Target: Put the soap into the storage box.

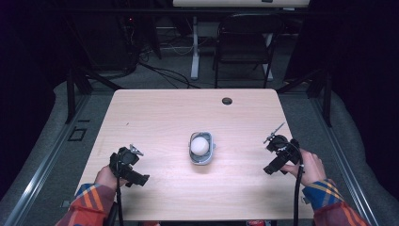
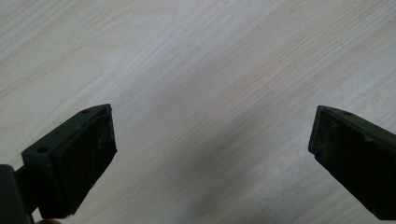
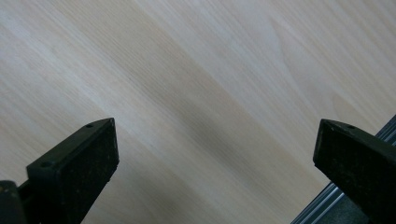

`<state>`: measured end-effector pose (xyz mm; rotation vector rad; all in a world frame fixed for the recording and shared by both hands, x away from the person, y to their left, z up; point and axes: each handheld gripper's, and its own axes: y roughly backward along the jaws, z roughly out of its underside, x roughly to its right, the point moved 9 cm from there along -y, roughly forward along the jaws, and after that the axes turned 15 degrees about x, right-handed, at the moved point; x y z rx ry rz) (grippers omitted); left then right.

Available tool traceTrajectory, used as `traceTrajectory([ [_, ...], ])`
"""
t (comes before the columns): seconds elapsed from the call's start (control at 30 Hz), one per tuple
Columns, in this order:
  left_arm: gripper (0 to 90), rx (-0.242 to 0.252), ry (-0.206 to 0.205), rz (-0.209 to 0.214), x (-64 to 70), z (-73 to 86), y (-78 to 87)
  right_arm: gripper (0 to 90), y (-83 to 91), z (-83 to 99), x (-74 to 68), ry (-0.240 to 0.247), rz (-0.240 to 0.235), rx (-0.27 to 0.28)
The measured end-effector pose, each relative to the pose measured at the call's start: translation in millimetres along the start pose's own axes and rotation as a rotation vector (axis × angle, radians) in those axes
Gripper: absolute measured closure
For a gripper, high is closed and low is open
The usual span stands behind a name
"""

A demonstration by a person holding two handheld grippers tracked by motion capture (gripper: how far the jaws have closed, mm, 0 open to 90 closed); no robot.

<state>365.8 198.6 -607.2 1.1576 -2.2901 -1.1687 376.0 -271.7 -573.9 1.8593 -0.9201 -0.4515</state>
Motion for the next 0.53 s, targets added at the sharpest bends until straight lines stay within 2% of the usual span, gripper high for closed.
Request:
traceTrajectory([
  [0.03, 0.7, -0.001, 0.0, 0.001, -0.1, 0.2, -0.3, 0.0, -2.0, 9.0, 3.1, -0.012, 0.017, 0.004],
  [0.1, 0.7, -0.001, 0.003, 0.004, -0.2, 0.3, -0.1, 0.0, -4.3, 15.7, 4.2, -0.017, 0.019, 0.005],
  [0.13, 0.7, -0.001, 0.003, 0.004, -0.2, 0.3, -0.1, 0.1, -5.2, 15.8, 1.8, 0.014, 0.027, 0.067],
  [0.17, 0.7, -0.001, 0.003, 0.004, -0.1, 0.2, -0.1, 0.1, -5.2, 15.8, 1.8, 0.014, 0.027, 0.067],
  [0.2, 0.7, -0.002, -0.001, 0.005, 0.3, 0.2, -0.3, 0.1, -2.5, 16.9, -1.2, 0.087, 0.062, 0.076],
  [0.23, 0.7, -0.002, -0.001, 0.005, 0.3, 0.2, -0.3, 0.1, -2.5, 16.9, -1.2, 0.087, 0.062, 0.076],
  [0.27, 0.7, -0.004, -0.001, 0.007, 0.3, 0.5, -0.5, 0.0, -3.7, 17.4, -2.5, 0.097, 0.086, 0.083],
  [0.3, 0.7, -0.005, -0.001, 0.006, 0.2, 0.7, -0.4, 0.0, -5.8, 19.1, -4.4, 0.093, 0.078, 0.074],
  [0.33, 0.6, -0.003, 0.0, 0.009, 0.5, 0.4, -0.2, 0.0, -12.6, 26.5, -4.7, 0.057, 0.044, 0.04],
  [0.37, 0.6, 0.0, 0.0, 0.009, 0.6, 0.3, -0.1, 0.0, -12.6, 26.5, -4.7, 0.057, 0.044, 0.04],
  [0.4, 0.7, -0.003, 0.0, 0.01, 0.8, 0.5, 0.3, 0.0, -12.5, 29.5, -1.8, 0.073, 0.047, 0.012],
  [0.5, 0.6, -0.002, 0.0, 0.009, 0.4, 0.5, 0.4, 0.0, -21.0, 38.7, 2.5, 0.022, 0.045, -0.019],
  [0.53, 0.7, -0.002, -0.001, 0.01, 0.6, 0.4, 0.3, 0.0, -19.7, 44.3, 8.2, 0.058, 0.026, -0.112],
])
